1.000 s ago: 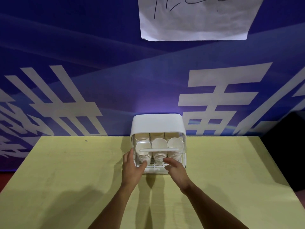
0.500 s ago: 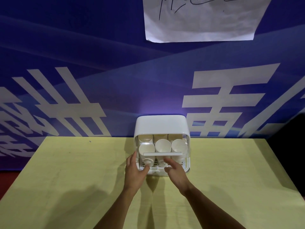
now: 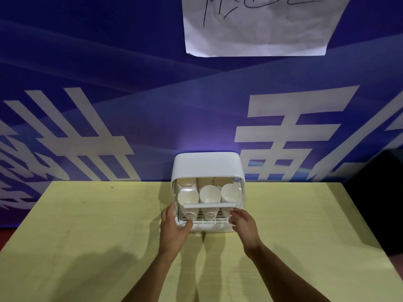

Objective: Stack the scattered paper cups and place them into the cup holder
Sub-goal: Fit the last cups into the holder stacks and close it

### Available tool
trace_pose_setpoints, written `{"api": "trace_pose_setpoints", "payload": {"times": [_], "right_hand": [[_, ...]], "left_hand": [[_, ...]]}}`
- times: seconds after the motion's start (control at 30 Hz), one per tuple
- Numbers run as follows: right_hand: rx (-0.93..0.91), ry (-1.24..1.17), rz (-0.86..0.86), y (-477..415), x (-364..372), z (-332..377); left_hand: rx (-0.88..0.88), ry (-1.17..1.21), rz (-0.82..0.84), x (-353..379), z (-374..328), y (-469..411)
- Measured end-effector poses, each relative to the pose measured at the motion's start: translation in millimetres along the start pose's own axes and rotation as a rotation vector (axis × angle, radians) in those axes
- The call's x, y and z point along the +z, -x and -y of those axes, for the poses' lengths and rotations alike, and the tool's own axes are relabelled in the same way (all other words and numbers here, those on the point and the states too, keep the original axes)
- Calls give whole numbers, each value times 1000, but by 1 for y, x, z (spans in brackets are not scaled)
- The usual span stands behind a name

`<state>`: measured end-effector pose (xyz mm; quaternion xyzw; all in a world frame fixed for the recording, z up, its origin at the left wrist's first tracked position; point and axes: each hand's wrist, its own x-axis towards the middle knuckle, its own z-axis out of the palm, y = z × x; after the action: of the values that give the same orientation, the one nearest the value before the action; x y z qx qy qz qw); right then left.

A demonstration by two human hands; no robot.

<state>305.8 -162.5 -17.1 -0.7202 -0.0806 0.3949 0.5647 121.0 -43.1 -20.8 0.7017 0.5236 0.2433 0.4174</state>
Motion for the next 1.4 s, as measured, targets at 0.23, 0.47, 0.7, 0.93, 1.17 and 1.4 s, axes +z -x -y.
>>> {"api": "trace_pose_setpoints", "payload": {"times": [0.23, 0.47, 0.7, 0.93, 1.17, 1.4], "right_hand": [[13, -169, 23, -3, 1, -2], [48, -213, 37, -6, 6, -6], [55, -246, 26, -3, 0, -8], [69, -133, 123, 4, 2, -12], [63, -63, 239, 10, 22, -6], [55, -54, 154, 11, 23, -6]], "left_hand": [[-6, 7, 3, 0, -2, -4], [6, -14, 10, -2, 0, -4], [7, 0, -4, 1, 4, 0], [9, 16, -5, 3, 4, 3], [-2, 7, 7, 1, 4, 1], [2, -6, 29, -2, 8, 1]]}}
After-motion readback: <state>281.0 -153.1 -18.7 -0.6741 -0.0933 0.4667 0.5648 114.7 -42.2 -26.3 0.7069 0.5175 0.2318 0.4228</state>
